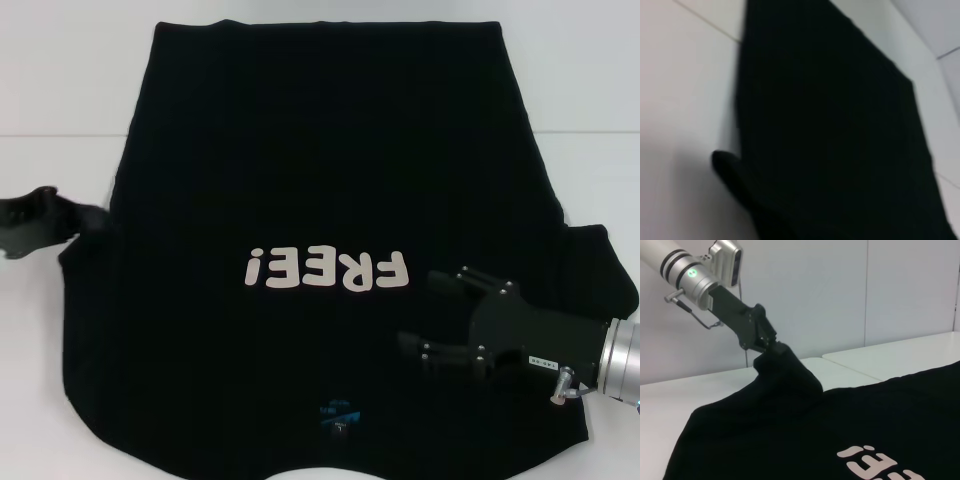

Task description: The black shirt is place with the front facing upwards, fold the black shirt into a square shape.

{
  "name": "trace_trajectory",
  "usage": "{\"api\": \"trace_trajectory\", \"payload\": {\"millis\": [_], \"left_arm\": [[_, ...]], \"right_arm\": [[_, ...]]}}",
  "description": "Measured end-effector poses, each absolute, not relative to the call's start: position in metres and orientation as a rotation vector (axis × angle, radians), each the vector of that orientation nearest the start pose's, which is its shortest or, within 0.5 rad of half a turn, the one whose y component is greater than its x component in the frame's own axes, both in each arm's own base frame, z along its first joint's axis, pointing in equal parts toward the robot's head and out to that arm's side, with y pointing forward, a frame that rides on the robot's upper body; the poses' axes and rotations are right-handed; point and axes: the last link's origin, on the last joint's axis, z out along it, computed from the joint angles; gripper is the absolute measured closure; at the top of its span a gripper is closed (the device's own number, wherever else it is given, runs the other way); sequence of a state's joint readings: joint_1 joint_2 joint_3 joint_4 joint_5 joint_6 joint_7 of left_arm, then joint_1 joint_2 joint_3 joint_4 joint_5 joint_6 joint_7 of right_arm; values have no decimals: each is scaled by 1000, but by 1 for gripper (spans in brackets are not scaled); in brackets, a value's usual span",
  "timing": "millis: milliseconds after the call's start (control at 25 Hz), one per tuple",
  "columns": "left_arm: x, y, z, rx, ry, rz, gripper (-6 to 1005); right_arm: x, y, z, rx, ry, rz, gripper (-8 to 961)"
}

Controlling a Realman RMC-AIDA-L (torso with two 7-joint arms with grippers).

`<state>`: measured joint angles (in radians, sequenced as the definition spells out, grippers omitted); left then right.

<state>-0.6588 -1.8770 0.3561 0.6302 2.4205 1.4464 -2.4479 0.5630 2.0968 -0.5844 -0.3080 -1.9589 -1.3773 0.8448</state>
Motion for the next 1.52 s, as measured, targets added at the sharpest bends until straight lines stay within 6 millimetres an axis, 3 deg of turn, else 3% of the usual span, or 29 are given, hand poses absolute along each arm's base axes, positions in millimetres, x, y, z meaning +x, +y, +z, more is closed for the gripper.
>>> {"api": "trace_trajectory", "payload": {"millis": [520,680,920,1080,1240,1440,1520], "left_arm": [[-291,383,47,-2028,-1935,-612,963],[-281,377,27,-2085,-1974,-736,951],[-268,364,24,-2222,-1916,-930,750],[-273,355,36,-2320,-1731,-982,604],[-283,333,43,-2457,-1318,-1038,441],[-292,296,30,-2581,-695,-1000,244],[-293,287,24,-2586,-544,-977,169]], "right_arm": [[276,316,-59,-2629,355,705,6],[276,316,-59,-2629,355,706,7],[278,314,-59,-2628,362,704,7],[280,314,-58,-2617,379,710,7],[283,320,-48,-2578,495,731,7],[289,338,-11,-2501,720,720,6],[289,344,11,-2473,819,705,6]]}}
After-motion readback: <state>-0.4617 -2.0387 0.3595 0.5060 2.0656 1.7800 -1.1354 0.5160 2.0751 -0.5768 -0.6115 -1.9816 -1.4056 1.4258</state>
